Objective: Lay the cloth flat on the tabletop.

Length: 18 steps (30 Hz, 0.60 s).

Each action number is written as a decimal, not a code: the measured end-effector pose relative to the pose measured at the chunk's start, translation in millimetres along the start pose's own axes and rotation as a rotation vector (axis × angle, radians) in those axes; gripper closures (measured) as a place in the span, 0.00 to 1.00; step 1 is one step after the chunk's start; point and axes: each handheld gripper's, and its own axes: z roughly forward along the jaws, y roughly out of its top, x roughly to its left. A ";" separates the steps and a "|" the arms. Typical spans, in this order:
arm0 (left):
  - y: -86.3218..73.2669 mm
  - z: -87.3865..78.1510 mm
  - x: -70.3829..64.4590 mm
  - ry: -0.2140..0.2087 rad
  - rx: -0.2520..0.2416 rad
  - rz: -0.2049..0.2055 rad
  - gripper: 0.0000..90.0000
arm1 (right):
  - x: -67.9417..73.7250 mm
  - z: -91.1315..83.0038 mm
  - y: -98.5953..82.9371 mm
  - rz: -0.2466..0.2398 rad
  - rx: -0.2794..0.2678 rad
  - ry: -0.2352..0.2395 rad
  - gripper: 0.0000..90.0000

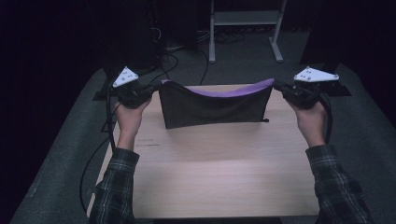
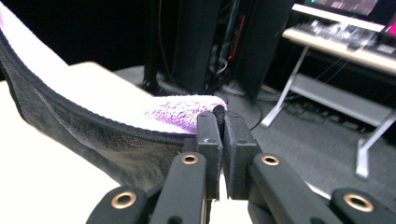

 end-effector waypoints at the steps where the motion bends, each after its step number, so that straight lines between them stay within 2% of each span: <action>1: -3.2 -0.2 -0.6 -0.007 0.005 -0.003 0.95 | 1.7 0.1 -6.8 0.005 0.013 0.009 0.95; 6: -18.5 -4.7 -6.8 -0.035 0.050 -0.004 0.95 | 8.3 -1.9 -27.4 0.013 0.044 0.043 0.95; 10: -28.4 -9.7 -11.8 -0.050 0.065 -0.003 0.95 | 13.0 -6.3 -39.6 0.010 0.064 0.063 0.95; 15: -39.0 -20.9 -17.6 -0.074 0.066 -0.015 0.95 | 17.1 -18.2 -50.1 0.018 0.064 0.090 0.95; 18: -46.2 -27.2 -22.3 -0.096 0.088 -0.019 0.95 | 21.7 -27.2 -57.7 0.017 0.073 0.108 0.95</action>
